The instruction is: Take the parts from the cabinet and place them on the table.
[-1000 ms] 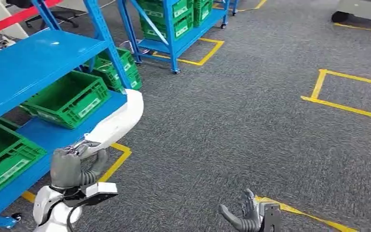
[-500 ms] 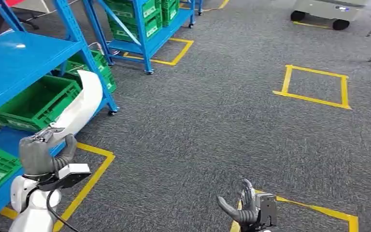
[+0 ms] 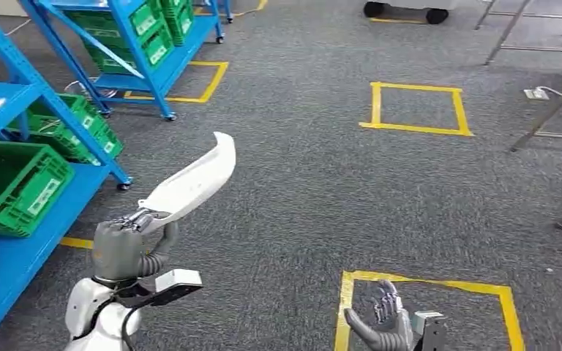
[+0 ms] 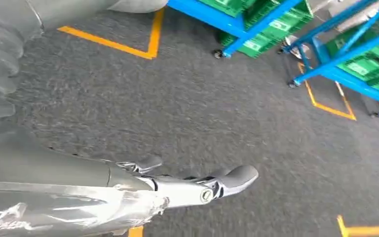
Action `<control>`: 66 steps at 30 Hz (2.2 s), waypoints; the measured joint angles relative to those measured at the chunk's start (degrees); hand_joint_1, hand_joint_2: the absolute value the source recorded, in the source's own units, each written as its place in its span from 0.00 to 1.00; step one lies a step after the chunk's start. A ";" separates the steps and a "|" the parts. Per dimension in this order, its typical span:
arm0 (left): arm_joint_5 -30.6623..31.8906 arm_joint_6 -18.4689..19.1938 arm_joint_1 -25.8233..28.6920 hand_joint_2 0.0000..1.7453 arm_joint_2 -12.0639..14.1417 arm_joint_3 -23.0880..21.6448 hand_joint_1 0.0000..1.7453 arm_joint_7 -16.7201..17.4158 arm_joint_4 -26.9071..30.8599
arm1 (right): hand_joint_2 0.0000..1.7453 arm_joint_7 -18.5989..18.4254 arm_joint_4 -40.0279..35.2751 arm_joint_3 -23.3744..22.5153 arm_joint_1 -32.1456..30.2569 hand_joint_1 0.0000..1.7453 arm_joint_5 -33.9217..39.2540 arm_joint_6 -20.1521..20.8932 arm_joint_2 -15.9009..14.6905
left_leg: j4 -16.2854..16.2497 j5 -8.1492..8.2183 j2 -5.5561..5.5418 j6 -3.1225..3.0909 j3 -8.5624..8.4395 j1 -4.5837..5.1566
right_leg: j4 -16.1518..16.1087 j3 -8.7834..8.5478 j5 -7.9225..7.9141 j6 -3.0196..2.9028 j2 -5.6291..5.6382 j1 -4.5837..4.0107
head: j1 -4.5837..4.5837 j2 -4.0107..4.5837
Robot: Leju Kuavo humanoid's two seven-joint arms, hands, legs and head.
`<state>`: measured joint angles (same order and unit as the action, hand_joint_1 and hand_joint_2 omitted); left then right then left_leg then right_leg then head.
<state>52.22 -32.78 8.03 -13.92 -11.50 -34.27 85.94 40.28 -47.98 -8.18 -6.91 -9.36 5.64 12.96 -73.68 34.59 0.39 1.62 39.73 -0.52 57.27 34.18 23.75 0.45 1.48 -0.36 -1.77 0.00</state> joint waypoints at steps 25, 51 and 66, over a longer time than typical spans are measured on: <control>-3.69 3.12 -0.34 1.00 -1.35 -5.20 1.00 1.35 -2.73 | 1.00 -0.07 0.24 -4.37 -1.04 0.00 -1.79 1.40 -0.28 | 15.68 -7.42 5.64 -0.69 -8.03 0.27 | 1.44 1.17 0.62 0.76 -2.98 -0.82 | 0.68 0.00; -6.51 8.57 0.86 1.00 -0.09 -3.54 1.00 -1.25 -1.77 | 1.00 -0.11 6.84 -5.75 2.40 0.00 -3.28 1.59 -0.26 | 15.63 -6.22 3.61 -1.73 -9.32 0.17 | 2.35 2.08 0.35 2.43 -6.31 -0.23 | 0.92 0.00; -5.99 9.42 0.98 1.00 -0.24 -3.19 1.00 -1.66 -1.22 | 1.00 -0.09 7.48 -5.88 3.29 0.00 -2.99 1.40 -0.28 | 0.04 -3.98 -0.18 0.71 1.74 -0.27 | 1.13 -1.98 2.80 -0.29 2.51 0.14 | 0.11 0.00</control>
<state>46.23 -23.37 9.01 -14.16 -14.69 -35.93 84.72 40.19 -40.50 -14.05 -3.61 -12.35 7.04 12.68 -73.64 30.62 0.21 2.33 41.47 -0.79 58.40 32.21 26.55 0.16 3.99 -0.21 -1.66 0.00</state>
